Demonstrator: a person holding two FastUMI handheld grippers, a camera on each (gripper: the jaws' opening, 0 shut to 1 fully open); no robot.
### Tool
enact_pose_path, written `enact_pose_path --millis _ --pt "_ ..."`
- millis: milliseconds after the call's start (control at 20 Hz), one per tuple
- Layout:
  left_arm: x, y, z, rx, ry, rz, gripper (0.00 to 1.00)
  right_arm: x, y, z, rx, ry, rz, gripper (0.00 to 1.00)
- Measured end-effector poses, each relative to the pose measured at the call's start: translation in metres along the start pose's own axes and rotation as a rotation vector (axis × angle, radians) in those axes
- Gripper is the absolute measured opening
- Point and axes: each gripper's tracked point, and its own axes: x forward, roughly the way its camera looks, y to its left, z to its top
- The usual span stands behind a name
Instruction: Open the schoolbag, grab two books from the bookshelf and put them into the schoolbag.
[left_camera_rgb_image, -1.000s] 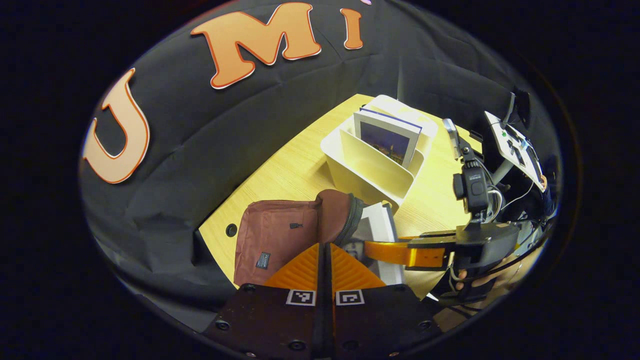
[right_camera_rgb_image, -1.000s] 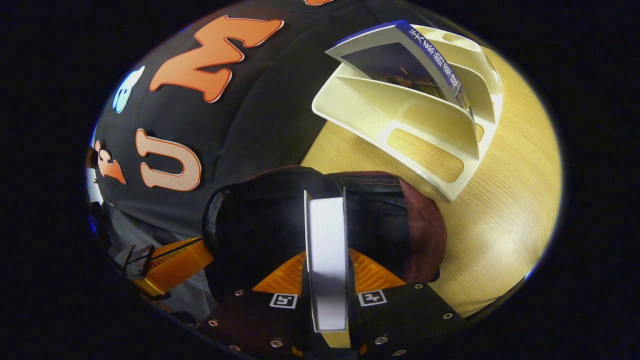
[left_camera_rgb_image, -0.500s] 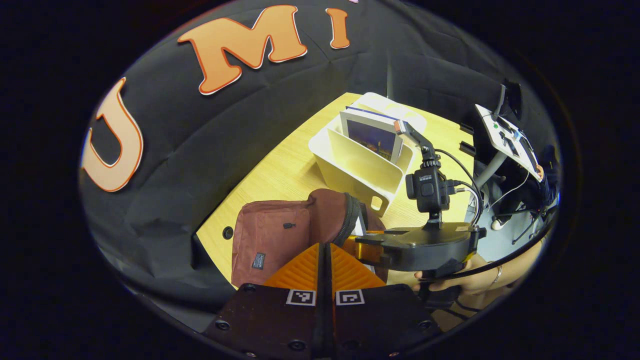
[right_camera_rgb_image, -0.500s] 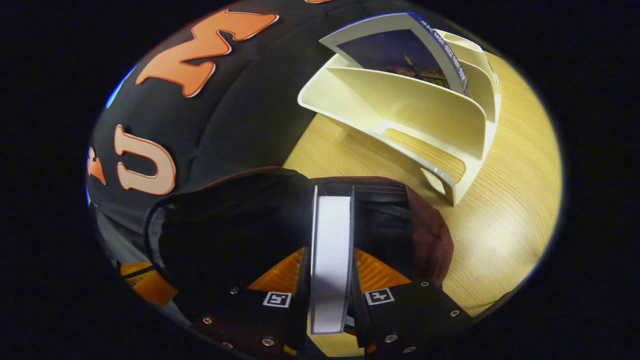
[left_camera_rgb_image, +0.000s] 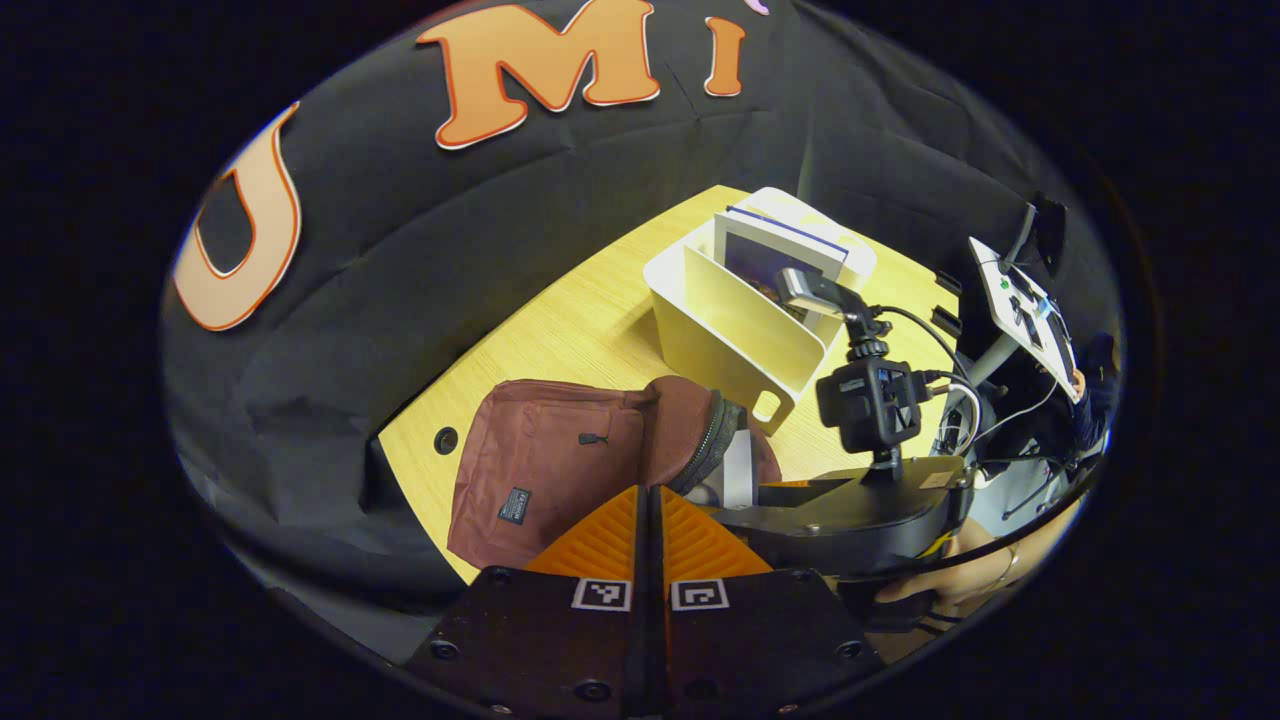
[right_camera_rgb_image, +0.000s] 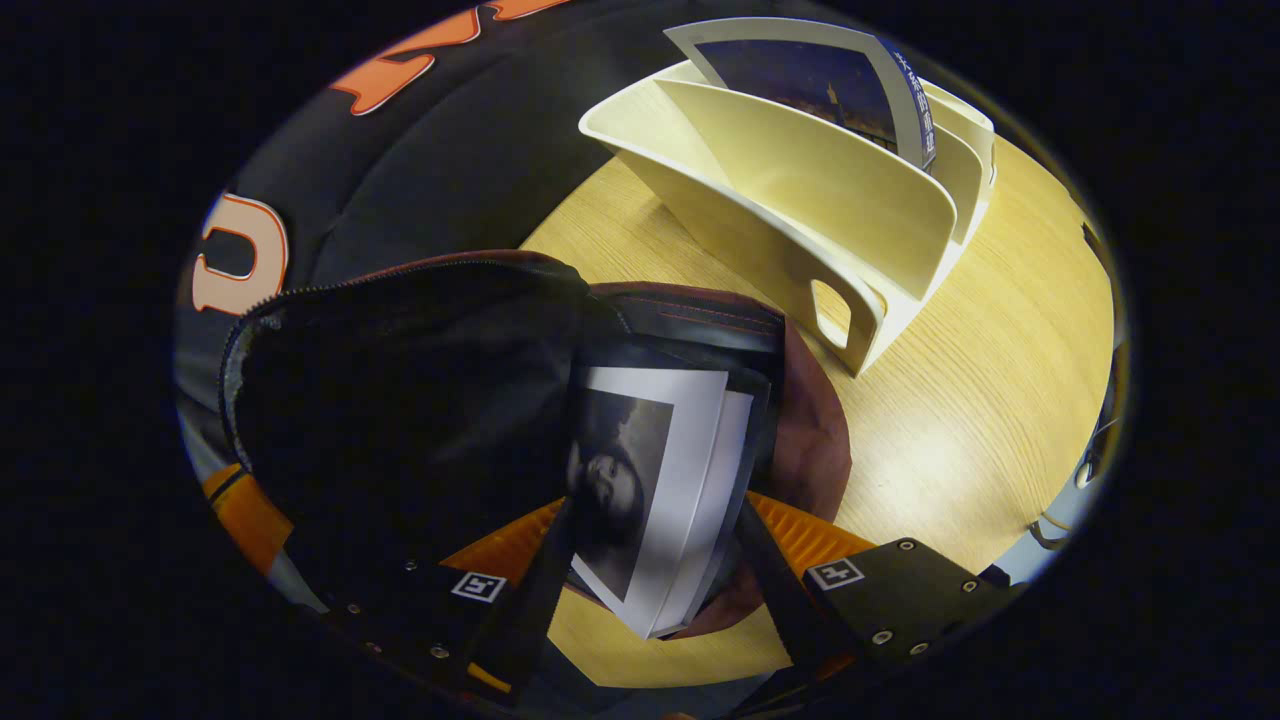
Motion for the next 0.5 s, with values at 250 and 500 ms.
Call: enact_pose_path --millis 250,500 --pt "0.000 0.006 -0.003 -0.017 0.000 0.006 0.01 -0.017 -0.015 0.012 -0.030 -0.012 0.012 0.98" --pt "0.003 0.008 -0.003 -0.018 -0.001 0.011 0.00 -0.052 -0.038 0.034 -0.083 -0.055 0.054 0.98"
